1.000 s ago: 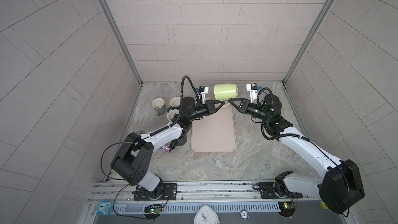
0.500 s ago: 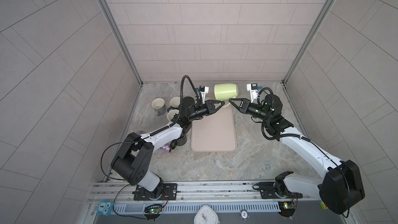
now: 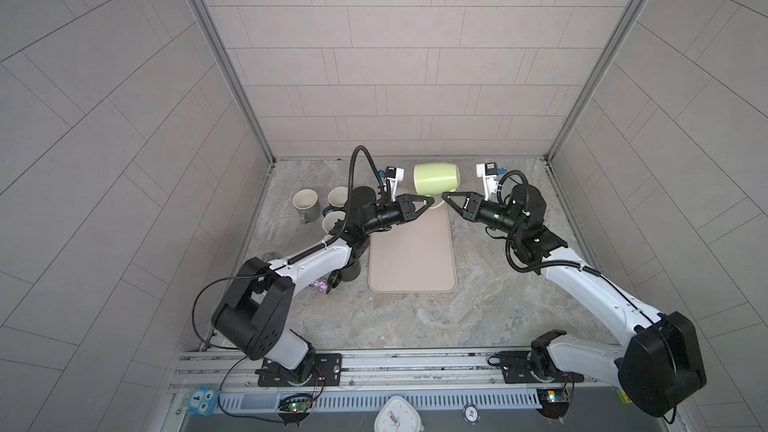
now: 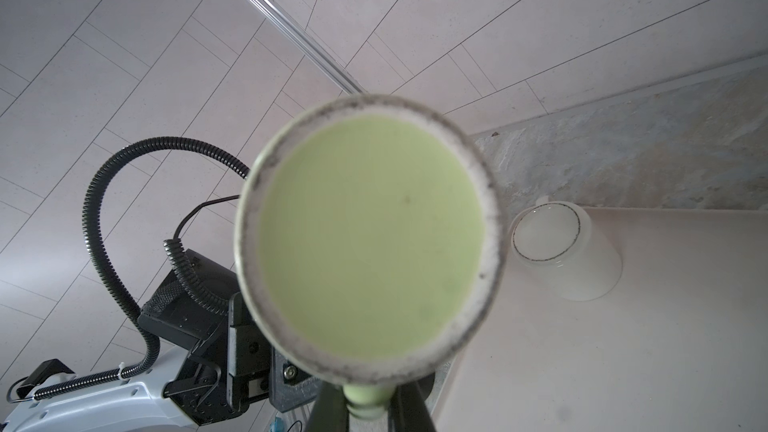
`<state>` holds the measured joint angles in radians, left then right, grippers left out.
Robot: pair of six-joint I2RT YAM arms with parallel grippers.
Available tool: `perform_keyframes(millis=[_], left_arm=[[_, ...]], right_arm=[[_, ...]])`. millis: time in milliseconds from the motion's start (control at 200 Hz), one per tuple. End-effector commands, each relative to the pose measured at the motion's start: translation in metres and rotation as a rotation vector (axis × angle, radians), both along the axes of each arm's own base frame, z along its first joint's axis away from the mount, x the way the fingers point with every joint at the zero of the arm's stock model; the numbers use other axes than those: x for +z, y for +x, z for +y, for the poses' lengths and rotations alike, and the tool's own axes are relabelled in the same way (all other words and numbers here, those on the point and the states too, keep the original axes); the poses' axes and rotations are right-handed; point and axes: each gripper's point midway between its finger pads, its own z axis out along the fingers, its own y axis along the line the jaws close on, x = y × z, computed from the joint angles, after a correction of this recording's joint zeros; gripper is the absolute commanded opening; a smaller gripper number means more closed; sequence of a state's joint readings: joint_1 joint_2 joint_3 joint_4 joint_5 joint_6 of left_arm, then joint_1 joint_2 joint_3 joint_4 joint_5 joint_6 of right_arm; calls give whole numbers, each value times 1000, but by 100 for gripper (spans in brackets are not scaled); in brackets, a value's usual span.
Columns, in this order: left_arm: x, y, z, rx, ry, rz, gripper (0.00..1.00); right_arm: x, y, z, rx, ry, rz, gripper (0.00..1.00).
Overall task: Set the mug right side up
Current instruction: 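Close the left gripper on the green mug's handle, holding it with both grippers, then open the right gripper and draw back while the left gripper turns the green mug upright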
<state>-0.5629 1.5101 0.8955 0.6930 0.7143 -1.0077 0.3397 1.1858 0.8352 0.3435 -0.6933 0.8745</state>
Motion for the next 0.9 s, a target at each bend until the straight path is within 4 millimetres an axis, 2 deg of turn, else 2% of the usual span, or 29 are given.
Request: perform_keyframes(millis=[0, 190, 475, 721, 896], left_arm=[[49, -11, 6, 14, -19, -170, 0], [34, -5, 14, 79, 79, -153, 0], [26, -4, 13, 84, 113, -147, 0], [21, -2, 14, 106, 171, -152, 0], [18, -1, 16, 117, 185, -145, 0]], right_arm=[[-1, -2, -4, -19, -30, -43, 8], [0, -4, -5, -19, -32, -49, 27], [0, -7, -4, -11, -35, -55, 32], [-1, -7, -5, -11, -41, -59, 47], [1, -9, -6, -15, -53, -70, 53]])
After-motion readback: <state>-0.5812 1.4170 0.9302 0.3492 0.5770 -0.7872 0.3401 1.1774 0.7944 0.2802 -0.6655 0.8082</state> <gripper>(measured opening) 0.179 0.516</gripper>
